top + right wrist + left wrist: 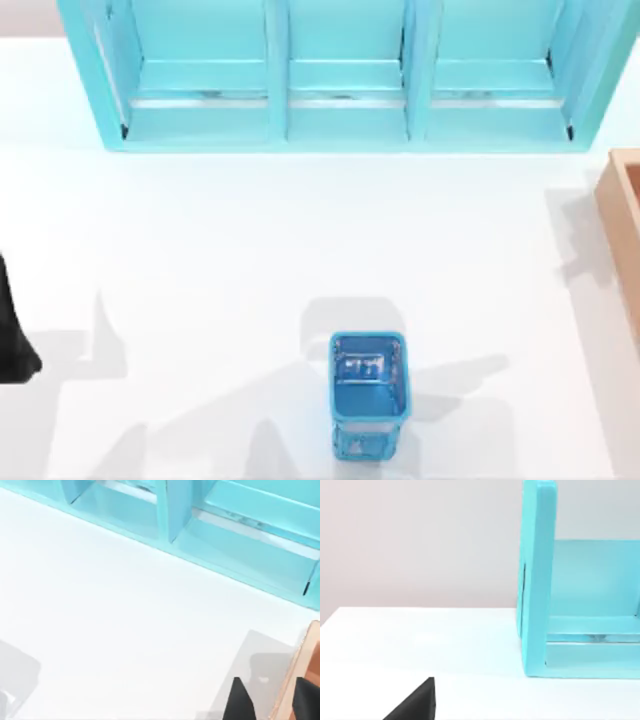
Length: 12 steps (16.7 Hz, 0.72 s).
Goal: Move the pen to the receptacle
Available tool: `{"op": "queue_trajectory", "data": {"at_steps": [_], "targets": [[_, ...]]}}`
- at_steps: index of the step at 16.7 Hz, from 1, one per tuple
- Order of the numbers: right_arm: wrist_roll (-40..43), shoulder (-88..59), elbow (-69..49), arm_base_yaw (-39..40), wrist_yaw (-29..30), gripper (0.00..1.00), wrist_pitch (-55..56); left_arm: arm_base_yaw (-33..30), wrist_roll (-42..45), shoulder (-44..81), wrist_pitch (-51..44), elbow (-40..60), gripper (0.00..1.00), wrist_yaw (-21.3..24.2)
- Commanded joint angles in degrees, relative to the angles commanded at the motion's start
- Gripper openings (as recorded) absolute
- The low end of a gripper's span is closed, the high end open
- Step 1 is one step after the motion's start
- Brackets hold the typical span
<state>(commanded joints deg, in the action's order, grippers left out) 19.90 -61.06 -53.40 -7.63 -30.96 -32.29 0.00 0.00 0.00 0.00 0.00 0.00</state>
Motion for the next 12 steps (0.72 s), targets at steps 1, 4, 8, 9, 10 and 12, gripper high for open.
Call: {"op": "queue_trajectory", "data": {"at_steps": [1, 4, 8, 9, 10, 12], "targets": [[1.87, -0.55, -1.09, -4.19, -0.26, 0.0, -1.2, 0.0, 0.0, 0.0, 0.0, 0.0, 1.0, 0.0], [6.38, -1.99, -3.25, -13.64, -0.84, 0.0, -4.41, 0.0, 0.0, 0.0, 0.0, 0.0, 1.0, 0.0], [8.57, -2.77, -3.91, -17.76, -0.99, 0.0, -6.22, 0.0, 0.0, 0.0, 0.0, 0.0, 1.0, 0.0], [8.57, -2.77, -3.91, -17.76, -0.99, 0.0, -6.22, 0.0, 0.0, 0.0, 0.0, 0.0, 1.0, 0.0], [8.57, -2.77, -3.91, -17.76, -0.99, 0.0, -6.22, 0.0, 0.0, 0.0, 0.0, 0.0, 1.0, 0.0], [8.4, -2.64, -3.54, -17.45, -0.91, 0.0, -5.91, 0.0, 0.0, 0.0, 0.0, 0.0, 1.0, 0.0]]}}
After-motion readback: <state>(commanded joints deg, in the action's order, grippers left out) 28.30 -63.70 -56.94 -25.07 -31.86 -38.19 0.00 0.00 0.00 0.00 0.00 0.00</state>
